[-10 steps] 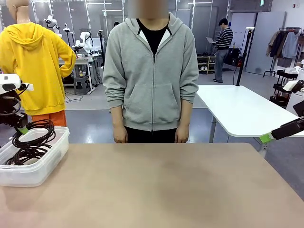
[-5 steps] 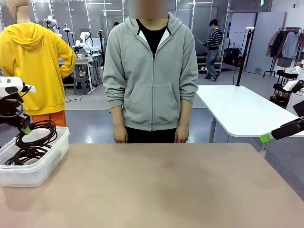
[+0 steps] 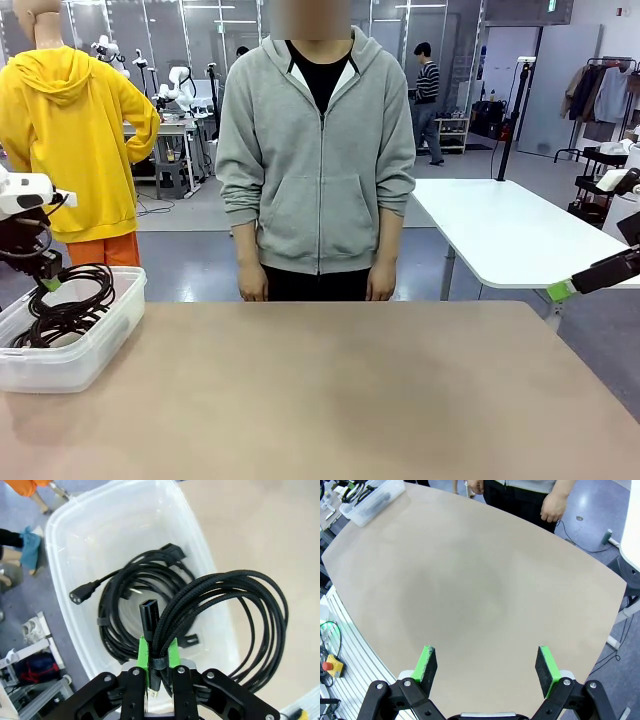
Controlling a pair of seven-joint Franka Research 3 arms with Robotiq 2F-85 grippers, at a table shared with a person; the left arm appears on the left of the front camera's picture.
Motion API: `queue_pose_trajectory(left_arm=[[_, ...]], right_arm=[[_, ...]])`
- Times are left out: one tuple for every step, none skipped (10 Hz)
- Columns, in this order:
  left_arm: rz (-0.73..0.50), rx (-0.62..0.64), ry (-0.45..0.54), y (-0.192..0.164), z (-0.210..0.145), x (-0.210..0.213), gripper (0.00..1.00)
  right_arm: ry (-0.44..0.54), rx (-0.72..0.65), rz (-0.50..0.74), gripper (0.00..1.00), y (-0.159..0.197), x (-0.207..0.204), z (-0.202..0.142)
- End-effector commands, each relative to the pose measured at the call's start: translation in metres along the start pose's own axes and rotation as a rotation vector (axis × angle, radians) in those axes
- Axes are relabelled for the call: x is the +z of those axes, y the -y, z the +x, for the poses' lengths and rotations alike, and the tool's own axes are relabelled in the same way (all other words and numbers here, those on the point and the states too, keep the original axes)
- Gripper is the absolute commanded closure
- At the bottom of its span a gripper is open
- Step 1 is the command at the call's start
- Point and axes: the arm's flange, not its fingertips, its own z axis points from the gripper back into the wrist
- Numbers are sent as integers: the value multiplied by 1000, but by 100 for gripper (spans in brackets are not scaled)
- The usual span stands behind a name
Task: Organize and store the cables.
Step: Place the USB Extension Cable into the Organizing box.
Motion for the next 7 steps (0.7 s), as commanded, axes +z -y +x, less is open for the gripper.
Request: queue_pose_trajectory(left_arm=[[76, 50, -13, -15, 16, -17, 83], [125, 80, -21, -17, 22, -27, 83], [139, 112, -37, -25, 27, -38, 83], [140, 128, -54, -31, 32, -50, 83], [142, 135, -78, -32, 34, -59, 83], [133, 138, -101, -31, 34, -65, 83], [139, 139, -125, -31, 32, -68, 62]], right_arm=[[5, -14, -9, 0, 0, -1, 1], [5, -14, -9, 0, 0, -1, 1], [5, -14, -9, 0, 0, -1, 1], [5, -14, -9, 0, 0, -1, 1], [5, -14, -9, 0, 0, -1, 1], [5, -14, -9, 0, 0, -1, 1], [5, -14, -9, 0, 0, -1, 1]])
